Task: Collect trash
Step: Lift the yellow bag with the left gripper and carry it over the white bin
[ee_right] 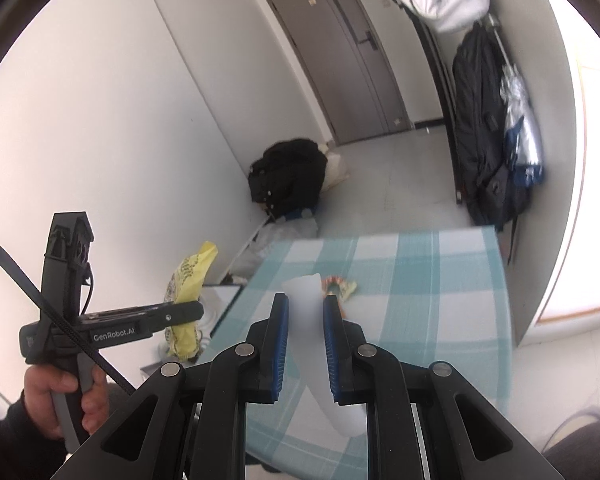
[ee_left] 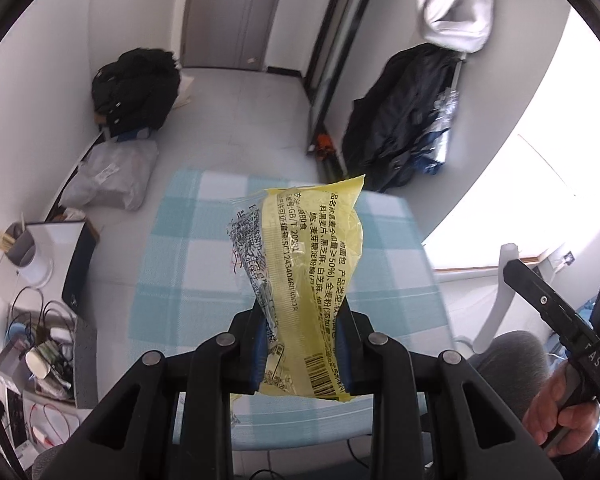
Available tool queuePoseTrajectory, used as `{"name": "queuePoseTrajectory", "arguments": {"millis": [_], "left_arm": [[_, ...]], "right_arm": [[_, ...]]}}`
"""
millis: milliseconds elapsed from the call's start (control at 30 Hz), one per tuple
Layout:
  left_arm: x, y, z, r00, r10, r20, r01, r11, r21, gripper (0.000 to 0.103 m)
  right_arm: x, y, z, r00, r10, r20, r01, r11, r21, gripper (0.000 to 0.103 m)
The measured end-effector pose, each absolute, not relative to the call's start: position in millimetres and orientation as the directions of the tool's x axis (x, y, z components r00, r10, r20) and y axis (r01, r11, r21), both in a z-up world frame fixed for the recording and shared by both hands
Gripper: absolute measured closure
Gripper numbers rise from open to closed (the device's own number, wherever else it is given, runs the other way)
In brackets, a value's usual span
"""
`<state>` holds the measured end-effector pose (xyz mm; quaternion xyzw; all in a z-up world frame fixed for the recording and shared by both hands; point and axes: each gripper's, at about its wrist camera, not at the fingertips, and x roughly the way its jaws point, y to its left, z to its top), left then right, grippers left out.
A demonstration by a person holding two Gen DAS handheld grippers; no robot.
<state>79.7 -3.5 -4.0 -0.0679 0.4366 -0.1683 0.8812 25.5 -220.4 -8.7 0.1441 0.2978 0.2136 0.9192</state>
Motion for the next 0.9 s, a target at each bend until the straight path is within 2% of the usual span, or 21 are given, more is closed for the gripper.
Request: {"name": "queuePoseTrajectory", "arguments": {"millis": [300, 500, 600, 900], "left_arm": [[75, -66, 33, 0.565, -0.442, -0.696, 0.367, 0.891, -0.268, 0.08], [77, -126, 60, 0.529, -0.554, -0.642, 0.456, 0.824, -0.336, 0.08], [75, -167, 69, 0.512, -0.571, -0.641, 0.509, 0.803, -0.309, 0.08], [70, -273, 61, 0.323, -0.673, -0.666, 0.668, 0.66, -0.343, 0.08]], "right_arm": [[7, -283, 31, 0.819, 0.41, -0.401, -0.25, 0.884, 0.394, 0.087], [-21, -340, 57, 0.891, 0.285, -0.354, -0.156, 0.924, 0.349, 0.087], [-38, -372, 67, 0.921, 0.198, -0.336, -0.09, 0.946, 0.311, 0.087], [-79, -461, 49, 0.93, -0.014, -0.369, 0.14, 0.937, 0.319, 0.087]]}}
